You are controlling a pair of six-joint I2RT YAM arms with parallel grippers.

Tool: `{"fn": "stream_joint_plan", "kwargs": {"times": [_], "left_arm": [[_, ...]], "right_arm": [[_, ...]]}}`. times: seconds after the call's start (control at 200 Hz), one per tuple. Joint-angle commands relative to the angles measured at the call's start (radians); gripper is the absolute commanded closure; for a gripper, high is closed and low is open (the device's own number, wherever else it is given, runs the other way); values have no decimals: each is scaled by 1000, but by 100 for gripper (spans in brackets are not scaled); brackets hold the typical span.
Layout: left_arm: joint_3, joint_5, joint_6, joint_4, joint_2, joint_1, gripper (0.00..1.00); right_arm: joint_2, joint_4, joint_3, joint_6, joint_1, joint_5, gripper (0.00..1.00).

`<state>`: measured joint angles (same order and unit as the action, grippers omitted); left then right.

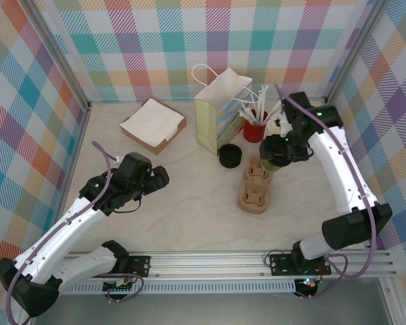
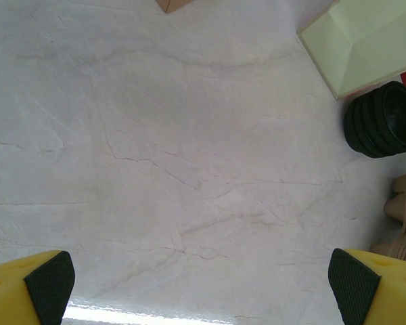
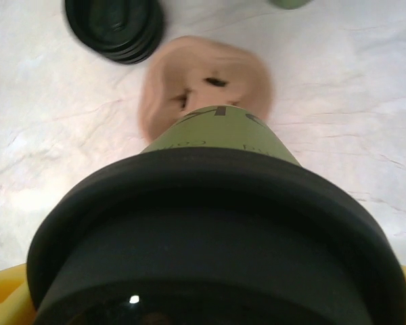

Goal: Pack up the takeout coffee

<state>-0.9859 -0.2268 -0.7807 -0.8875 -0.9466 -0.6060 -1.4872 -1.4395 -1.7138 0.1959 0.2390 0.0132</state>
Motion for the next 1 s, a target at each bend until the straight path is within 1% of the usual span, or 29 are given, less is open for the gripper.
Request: {"fn": "stream_joint_plan", "kwargs": {"times": [0.0,0.035,0.125,0.27,0.4,0.555,0.745,0.995], "left_arm": [[8,-8,3,10,5,11,2],[7,-8,7,12,2,11,2],[5,-11,16,18,-6,11,2],[2,-19,27,19,-20,11,2],[1,-15,29,28,-33,11,2],[-14,-7,31,27,-57,11,2],[-21,-4,30,22,-72,11,2],[-30,-2,30,20,-89,11,2]], "right_arm": [[22,-12,37,-71,-120,-30,24],[18,9,55,-76,-161,-42,25],[-2,49,89,-84,-223,-39,26],[-49,128,134,-82,-291,-33,26],[-103,204,160,-79,-328,-9,28],[-190,269,161,-80,-350,6,28],[-282,330,157,-64,-367,-30,28],[-360,366,158,-56,-367,-61,27]]}}
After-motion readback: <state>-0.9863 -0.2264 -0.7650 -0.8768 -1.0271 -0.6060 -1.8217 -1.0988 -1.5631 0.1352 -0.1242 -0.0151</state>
